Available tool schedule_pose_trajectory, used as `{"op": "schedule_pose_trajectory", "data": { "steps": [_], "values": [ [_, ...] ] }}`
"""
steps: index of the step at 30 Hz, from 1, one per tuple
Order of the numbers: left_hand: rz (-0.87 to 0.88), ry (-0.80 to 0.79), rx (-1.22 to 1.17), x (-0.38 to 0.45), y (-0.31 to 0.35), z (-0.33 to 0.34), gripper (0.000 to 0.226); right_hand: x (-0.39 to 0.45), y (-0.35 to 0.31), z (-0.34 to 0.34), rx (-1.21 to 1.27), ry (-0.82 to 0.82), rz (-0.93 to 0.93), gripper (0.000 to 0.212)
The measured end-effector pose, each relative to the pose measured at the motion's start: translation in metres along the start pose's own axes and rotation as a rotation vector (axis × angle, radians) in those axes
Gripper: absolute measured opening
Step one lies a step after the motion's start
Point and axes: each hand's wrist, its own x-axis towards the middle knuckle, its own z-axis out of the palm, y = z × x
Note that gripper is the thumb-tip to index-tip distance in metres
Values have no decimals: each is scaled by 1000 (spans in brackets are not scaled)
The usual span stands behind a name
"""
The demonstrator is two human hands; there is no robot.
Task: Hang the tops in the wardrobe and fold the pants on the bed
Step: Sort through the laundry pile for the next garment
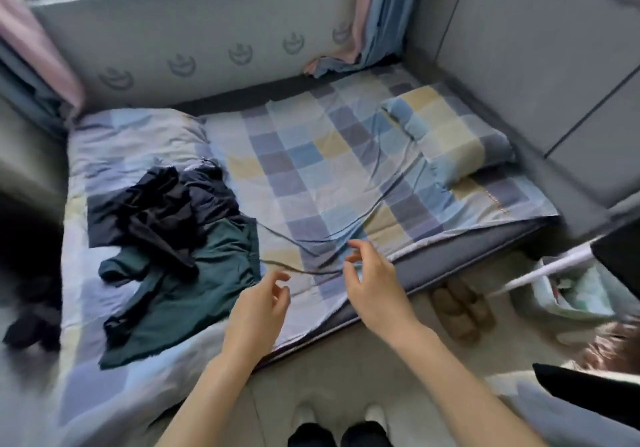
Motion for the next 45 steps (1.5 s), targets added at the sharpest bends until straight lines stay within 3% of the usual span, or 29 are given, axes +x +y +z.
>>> {"op": "schedule_pose_trajectory", "data": {
  "steps": [6,15,18,23,27,30,34,38,41,42,45],
  "values": [
    [-263,79,-71,15,-75,-35,11,69,-38,81,1,-257,-80,34],
    [-778,205,-356,92,-178,-55,12,197,-60,192,-8,-580,23,37],
    [-865,228,-355,123,-220,-65,6,248,-62,240,-44,-630,40,37],
    [-913,214,-306,188,-303,-78,11,329,-63,349,-204,-708,79,22],
    [-893,133,-251,239,-369,-68,35,381,-60,442,-216,-734,41,38],
    [-821,76,-197,281,-423,-66,38,411,-60,512,-216,-741,-28,24],
    [-761,64,-240,313,-481,-51,39,426,-48,589,-214,-784,-100,44],
    [-715,51,-340,324,-523,-31,57,441,-52,647,-16,-741,89,82],
    [-724,169,-590,337,-549,-24,48,458,-62,683,160,-637,236,94],
    [-763,245,-752,341,-555,-23,39,461,-64,687,204,-618,287,85],
    [-848,467,-1154,331,-565,-20,15,449,-58,690,295,-630,302,11]
  ]
}}
